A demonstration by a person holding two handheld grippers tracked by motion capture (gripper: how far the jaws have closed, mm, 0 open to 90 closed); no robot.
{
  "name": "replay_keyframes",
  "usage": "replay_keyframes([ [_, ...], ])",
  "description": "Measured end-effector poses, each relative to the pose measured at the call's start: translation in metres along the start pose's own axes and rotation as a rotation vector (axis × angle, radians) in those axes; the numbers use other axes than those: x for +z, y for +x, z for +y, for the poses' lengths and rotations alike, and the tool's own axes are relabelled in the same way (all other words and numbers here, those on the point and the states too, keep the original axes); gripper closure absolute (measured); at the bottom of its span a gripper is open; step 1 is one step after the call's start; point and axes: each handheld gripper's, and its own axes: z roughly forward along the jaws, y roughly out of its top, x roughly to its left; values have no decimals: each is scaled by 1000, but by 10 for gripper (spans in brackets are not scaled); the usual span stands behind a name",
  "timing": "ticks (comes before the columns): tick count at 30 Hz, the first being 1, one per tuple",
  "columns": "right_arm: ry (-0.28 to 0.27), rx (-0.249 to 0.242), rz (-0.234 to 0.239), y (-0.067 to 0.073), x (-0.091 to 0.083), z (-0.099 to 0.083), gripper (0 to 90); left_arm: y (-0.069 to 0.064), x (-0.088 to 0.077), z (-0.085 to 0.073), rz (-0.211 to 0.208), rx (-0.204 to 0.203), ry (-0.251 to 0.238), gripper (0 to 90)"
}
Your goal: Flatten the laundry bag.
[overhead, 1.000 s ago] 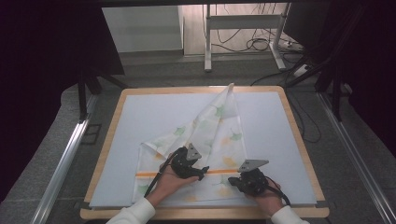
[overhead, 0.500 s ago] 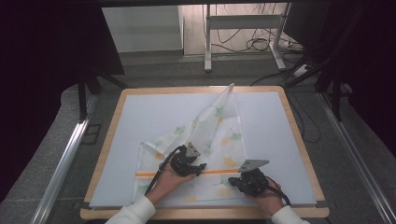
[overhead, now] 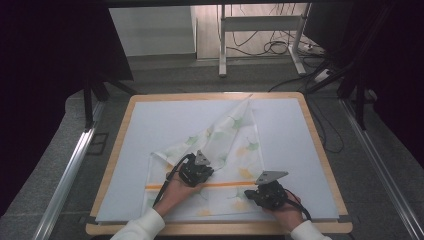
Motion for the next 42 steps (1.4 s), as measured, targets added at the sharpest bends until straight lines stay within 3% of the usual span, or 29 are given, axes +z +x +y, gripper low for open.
replay_keyframes([
  [5, -1, -1, 2, 0, 0, 0, 888, 1, -3, 0, -11, 7, -11, 870],
  [12, -2, 1, 0, -1, 0, -1, 888, 5, -18, 1, -24, 1, -67, 874],
  [30, -4, 3, -3, -2, -1, -1, 888, 14, -29, 1, -30, -23, -100, 878],
  [42, -3, 3, 6, -3, -1, -1, 889, 20, -32, 0, -8, -27, -116, 879],
])
